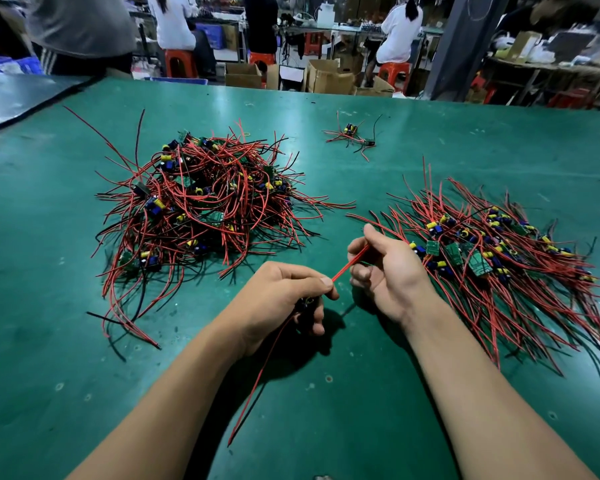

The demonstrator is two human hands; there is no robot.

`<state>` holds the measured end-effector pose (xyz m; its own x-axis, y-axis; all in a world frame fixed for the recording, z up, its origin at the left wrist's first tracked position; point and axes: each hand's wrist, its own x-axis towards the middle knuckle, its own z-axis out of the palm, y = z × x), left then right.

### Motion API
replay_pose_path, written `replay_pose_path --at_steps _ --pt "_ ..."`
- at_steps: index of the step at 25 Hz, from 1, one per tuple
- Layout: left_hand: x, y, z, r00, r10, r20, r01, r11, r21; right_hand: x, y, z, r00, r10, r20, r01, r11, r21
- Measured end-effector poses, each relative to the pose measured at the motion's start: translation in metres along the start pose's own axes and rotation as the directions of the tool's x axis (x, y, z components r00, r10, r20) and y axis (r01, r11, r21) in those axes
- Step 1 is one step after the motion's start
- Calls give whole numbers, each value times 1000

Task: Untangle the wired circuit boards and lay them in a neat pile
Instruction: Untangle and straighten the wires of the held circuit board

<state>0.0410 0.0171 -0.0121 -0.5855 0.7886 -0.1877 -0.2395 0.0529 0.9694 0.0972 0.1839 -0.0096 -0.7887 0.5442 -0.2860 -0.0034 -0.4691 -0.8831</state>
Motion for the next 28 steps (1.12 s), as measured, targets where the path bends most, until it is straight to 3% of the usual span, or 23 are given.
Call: replay_pose_path --at_steps 9,13,15,17,20,23,26,28 --pt "4 3 4 994 -45 -96 33 991 -128 -3 -2 -2 998 23 -51 -27 997 -74" --pt "11 6 0 987 -110 -118 75 960 -269 -19 1 2 994 -106 -21 94 944 -316" --pt "12 4 0 991 -98 -90 67 952 -298 -27 11 13 978 -194 73 204 833 -514" --pt "11 4 0 997 -74 -23 60 927 -370 -32 23 23 945 -281 167 315 649 -693" --pt "12 5 -4 995 -80 -57 52 920 -388 -29 25 23 870 -457 186 416 476 -774" --pt "13 4 -2 973 -116 -199 35 929 -368 -19 6 -1 800 -592 99 329 295 -897" --pt "12 4 -2 945 -68 -320 -63 922 -381 -16 -4 -20 779 -625 38 162 142 -977" --pt "11 6 -5 915 -43 -401 -131 909 -395 -19 4 -11 749 -650 124 238 90 -967"
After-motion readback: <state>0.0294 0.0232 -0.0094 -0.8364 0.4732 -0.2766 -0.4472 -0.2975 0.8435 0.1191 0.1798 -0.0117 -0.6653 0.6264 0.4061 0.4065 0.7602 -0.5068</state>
